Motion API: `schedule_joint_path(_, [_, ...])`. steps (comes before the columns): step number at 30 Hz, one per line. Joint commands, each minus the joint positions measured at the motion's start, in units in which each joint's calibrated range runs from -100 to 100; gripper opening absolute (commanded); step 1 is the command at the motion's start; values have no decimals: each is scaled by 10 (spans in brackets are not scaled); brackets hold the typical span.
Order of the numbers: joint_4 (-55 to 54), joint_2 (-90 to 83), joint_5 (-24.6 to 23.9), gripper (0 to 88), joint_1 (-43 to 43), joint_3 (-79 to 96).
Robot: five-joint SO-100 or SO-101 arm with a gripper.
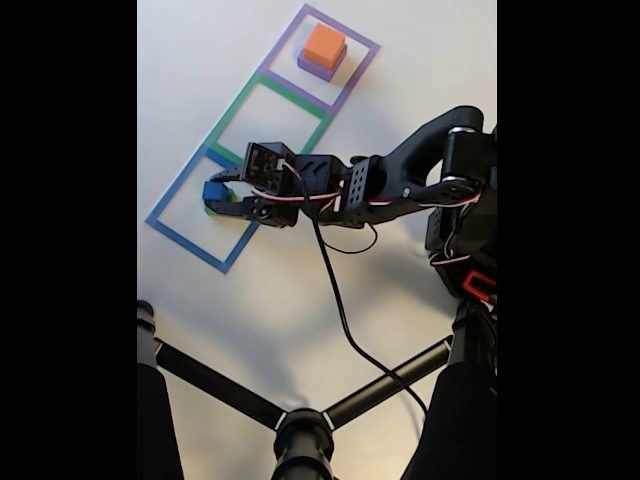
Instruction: Tower of hanoi
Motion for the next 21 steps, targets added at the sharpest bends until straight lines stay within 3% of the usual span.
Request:
schedule_joint_path(1, [-24,-4,9,41,6,-3])
schedule_joint_path(4, [-24,-1,9,57,6,1])
schedule_joint_path(12, [-27,-3,9,198,8,12])
schedule_joint_path(21, [-17,-49,9,269,8,1])
